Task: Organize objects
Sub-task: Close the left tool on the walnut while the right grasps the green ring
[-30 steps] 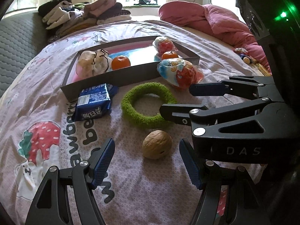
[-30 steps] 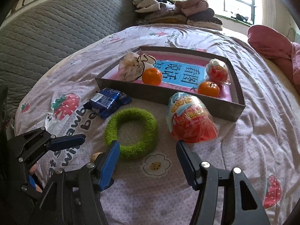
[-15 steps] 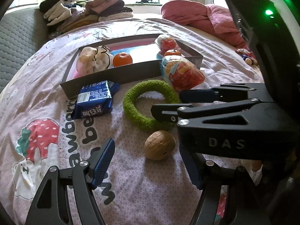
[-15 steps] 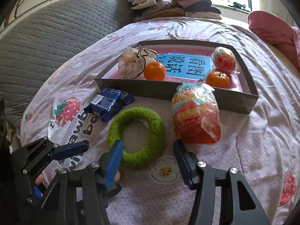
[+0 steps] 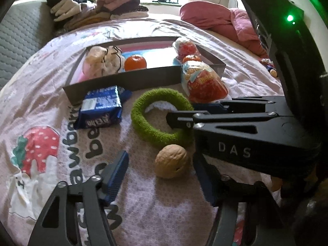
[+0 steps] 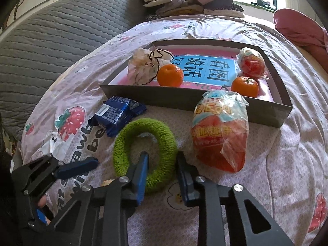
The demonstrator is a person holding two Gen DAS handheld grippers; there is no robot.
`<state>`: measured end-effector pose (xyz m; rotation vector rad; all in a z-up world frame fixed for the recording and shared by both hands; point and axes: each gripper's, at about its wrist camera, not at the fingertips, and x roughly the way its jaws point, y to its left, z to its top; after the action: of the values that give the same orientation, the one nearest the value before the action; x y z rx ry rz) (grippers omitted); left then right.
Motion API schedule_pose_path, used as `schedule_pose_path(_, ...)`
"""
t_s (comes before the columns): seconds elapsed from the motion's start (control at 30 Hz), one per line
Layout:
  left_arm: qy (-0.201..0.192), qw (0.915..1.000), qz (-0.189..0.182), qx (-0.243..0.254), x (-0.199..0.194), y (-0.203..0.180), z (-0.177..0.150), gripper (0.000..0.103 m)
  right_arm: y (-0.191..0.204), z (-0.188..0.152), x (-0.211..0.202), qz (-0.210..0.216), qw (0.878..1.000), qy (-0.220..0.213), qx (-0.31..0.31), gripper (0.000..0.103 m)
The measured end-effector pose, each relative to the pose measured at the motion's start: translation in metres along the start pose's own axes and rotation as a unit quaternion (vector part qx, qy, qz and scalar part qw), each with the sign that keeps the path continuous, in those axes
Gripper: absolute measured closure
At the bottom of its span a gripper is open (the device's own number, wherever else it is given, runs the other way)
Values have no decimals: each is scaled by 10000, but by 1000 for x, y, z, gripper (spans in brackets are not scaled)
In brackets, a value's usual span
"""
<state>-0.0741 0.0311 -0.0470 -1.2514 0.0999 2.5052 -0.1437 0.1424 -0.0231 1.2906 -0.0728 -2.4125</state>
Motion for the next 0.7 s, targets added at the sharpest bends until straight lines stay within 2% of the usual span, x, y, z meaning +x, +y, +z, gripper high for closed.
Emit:
schedule_pose_path(0.13,89,10000,-21,9,4,-2,-1,63,0,0,-1,-6,10000,-12,-40,82)
schedule_pose_path(0.23,117,9999,-27,-2,6,-2,-1,69,1,0,-1,-34,10000,-8,-90,82)
schedule_pose_path(0.7,24,9999,-63,-76,0,3,2,69,3,1,-4,-87,9997,-69,-195,85)
